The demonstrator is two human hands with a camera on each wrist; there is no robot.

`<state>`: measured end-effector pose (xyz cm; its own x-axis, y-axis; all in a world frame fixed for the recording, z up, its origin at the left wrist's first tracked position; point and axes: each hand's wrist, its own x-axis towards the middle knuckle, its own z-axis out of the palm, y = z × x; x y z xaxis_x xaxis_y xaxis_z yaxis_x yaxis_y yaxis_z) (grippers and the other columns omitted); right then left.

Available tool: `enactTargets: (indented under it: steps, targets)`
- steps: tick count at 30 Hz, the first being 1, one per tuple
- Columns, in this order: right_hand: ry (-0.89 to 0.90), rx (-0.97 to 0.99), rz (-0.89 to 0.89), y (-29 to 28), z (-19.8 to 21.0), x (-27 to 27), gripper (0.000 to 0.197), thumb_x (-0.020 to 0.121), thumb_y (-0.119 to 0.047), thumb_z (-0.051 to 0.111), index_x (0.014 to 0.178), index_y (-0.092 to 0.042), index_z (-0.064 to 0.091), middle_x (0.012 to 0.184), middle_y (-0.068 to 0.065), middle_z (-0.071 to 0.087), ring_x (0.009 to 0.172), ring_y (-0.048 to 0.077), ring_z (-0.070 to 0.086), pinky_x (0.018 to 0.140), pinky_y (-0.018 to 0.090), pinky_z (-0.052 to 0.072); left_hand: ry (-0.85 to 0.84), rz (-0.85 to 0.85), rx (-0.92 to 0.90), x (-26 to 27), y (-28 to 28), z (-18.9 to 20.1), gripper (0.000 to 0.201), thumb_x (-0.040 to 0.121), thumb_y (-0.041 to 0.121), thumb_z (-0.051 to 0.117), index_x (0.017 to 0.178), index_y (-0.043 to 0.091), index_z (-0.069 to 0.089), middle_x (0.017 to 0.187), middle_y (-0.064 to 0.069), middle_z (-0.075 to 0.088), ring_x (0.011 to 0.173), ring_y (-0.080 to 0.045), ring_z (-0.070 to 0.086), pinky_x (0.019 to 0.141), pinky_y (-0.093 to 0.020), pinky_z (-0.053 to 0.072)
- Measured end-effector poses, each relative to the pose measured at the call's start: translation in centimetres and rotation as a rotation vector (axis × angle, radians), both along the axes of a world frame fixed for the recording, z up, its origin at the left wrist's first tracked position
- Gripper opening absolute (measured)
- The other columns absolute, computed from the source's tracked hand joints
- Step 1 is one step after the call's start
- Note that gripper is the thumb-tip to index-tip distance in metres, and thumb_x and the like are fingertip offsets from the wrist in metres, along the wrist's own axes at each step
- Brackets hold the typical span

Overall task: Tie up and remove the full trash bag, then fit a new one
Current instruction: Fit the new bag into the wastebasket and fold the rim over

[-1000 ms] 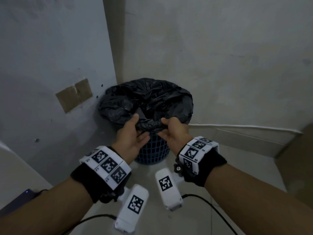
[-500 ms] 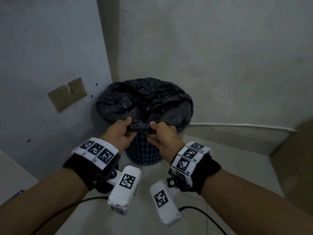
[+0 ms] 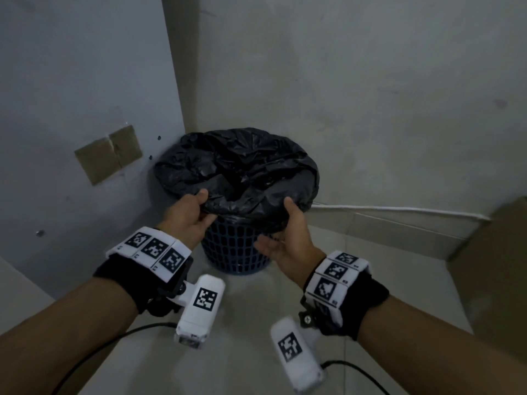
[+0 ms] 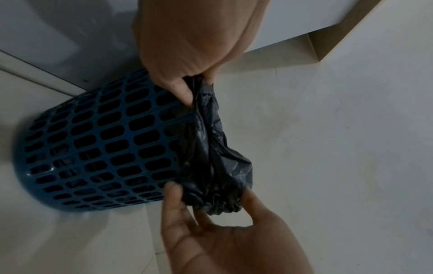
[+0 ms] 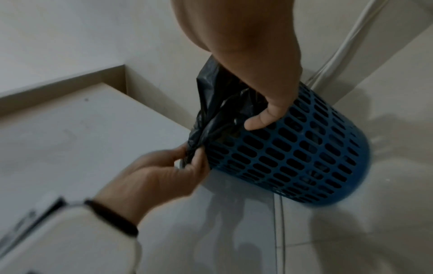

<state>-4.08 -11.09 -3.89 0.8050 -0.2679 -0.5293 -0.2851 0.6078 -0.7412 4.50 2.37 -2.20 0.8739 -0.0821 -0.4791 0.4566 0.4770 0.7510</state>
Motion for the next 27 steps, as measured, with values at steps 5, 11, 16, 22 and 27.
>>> enactTargets:
  steps: [5,11,16,22,27]
  targets:
    - [-0.022,0.046,-0.131,-1.3,0.7,2.8,0.034,0.099,-0.013,0.042,0.132,-0.009,0.05,0.122,0.012,0.058,0.094,0.029,0.061,0.085,0.041,0.054,0.001,-0.031,-0.009,0.6,0.4,-0.4,0.013,0.099,0.01,0.049,0.103,0.001,0.057,0.122,-0.012,0.059,0.103,-0.023,0.057,0.086,-0.035,0.05]
    - [-0.012,0.026,-0.156,-2.0,1.6,3.5,0.015,0.092,-0.002,0.039,0.097,-0.004,0.053,0.121,0.017,0.054,0.115,0.036,0.055,0.095,0.044,0.048,-0.014,-0.039,-0.032,1.0,0.6,-0.9,0.029,0.099,0.011,0.049,0.126,0.002,0.053,0.127,-0.014,0.059,0.107,-0.025,0.059,0.081,-0.035,0.051]
    - [0.101,-0.069,-0.25,-2.2,0.4,3.7,0.026,0.092,0.003,0.039,0.07,-0.009,0.043,0.072,0.006,0.043,0.058,0.017,0.034,0.056,0.03,0.032,-0.018,-0.03,-0.023,1.2,0.8,-0.9,0.036,0.097,0.01,0.052,0.132,0.002,0.051,0.127,-0.013,0.059,0.105,-0.024,0.06,0.082,-0.035,0.053]
    - [0.008,-0.138,-0.335,-1.7,0.0,3.1,0.019,0.092,0.011,0.042,0.091,-0.004,0.053,0.077,0.01,0.05,0.057,0.018,0.04,0.049,0.026,0.038,-0.027,-0.064,-0.012,1.0,0.3,-1.2,0.037,0.097,0.009,0.051,0.133,0.001,0.05,0.127,-0.014,0.058,0.101,-0.024,0.059,0.08,-0.036,0.052]
    - [-0.012,0.062,-0.346,-3.3,-0.5,3.4,0.015,0.097,-0.011,0.048,0.088,-0.003,0.056,0.085,0.014,0.059,0.076,0.024,0.055,0.066,0.033,0.044,-0.034,-0.092,0.01,1.0,0.1,-1.2,0.035,0.098,0.008,0.05,0.132,-0.001,0.049,0.127,-0.013,0.056,0.093,-0.022,0.059,0.08,-0.037,0.05]
